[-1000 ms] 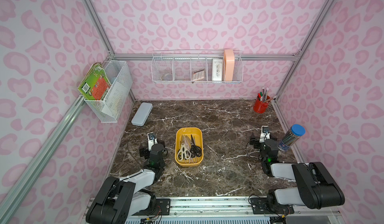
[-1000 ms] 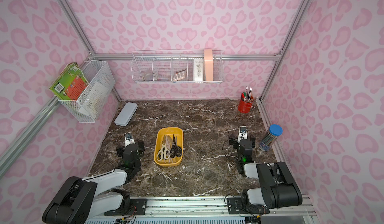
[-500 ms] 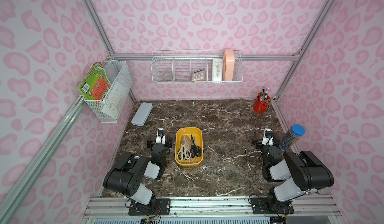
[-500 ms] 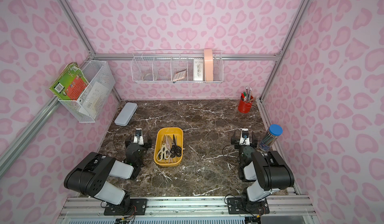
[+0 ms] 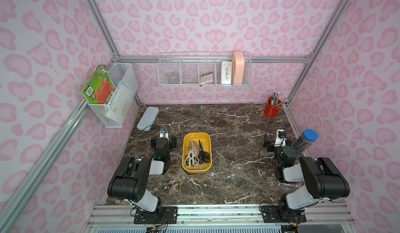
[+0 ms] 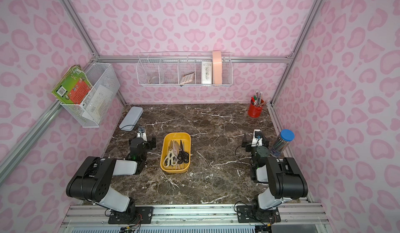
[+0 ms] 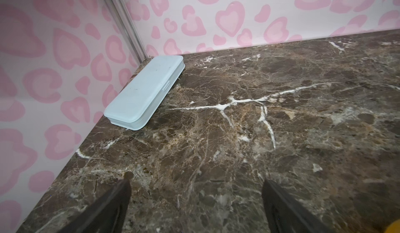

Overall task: Put the scissors into the storage box
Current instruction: Reset both arms

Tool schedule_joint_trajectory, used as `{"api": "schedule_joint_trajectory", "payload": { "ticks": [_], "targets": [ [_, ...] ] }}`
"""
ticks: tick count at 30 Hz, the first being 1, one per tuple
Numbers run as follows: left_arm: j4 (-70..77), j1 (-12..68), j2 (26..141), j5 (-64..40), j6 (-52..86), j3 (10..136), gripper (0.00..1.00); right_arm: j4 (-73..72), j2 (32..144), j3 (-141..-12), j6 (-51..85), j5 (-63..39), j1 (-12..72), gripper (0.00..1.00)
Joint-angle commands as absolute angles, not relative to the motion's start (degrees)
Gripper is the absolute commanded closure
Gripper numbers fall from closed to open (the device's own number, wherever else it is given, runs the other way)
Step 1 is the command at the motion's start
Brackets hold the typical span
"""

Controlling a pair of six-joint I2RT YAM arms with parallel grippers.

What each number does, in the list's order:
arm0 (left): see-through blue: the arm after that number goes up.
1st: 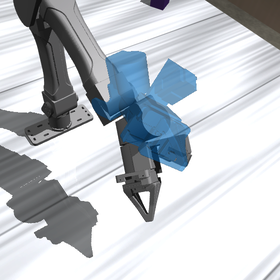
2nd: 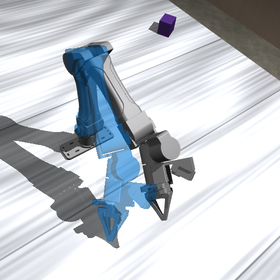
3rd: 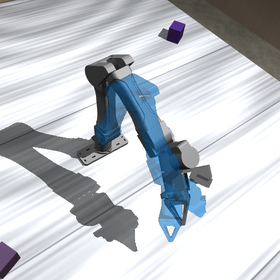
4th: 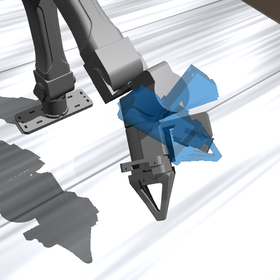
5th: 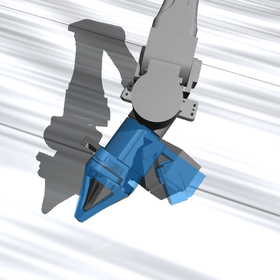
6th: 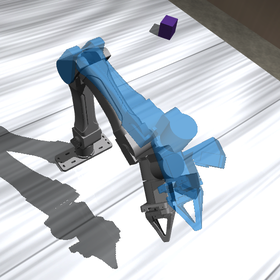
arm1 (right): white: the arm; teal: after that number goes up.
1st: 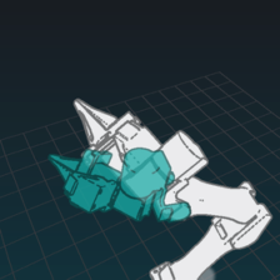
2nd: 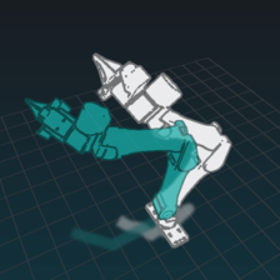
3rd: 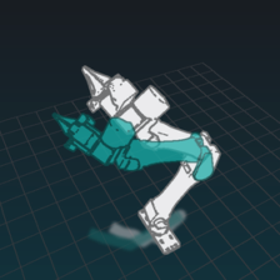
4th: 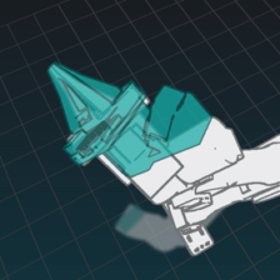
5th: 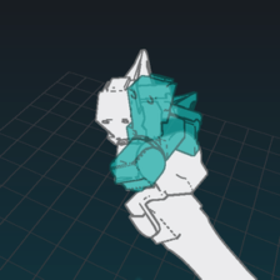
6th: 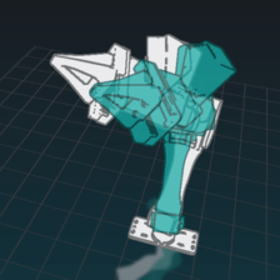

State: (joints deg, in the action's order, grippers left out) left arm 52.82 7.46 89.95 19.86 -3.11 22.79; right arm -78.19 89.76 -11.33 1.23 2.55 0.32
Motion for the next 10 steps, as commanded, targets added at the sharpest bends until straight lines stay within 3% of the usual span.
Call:
{"api": "schedule_joint_trajectory", "payload": {
  "ticks": [1,10],
  "targets": [
    [51.3,7.4,90.0,19.4,-2.4,23.1,0.01,-78.0,89.7,-11.7,1.5,2.2,0.4,0.01],
    [51.4,7.4,90.0,19.4,-2.4,23.0,0.01,-77.8,89.7,-11.7,1.5,2.2,0.4,0.01]
  ]
}}
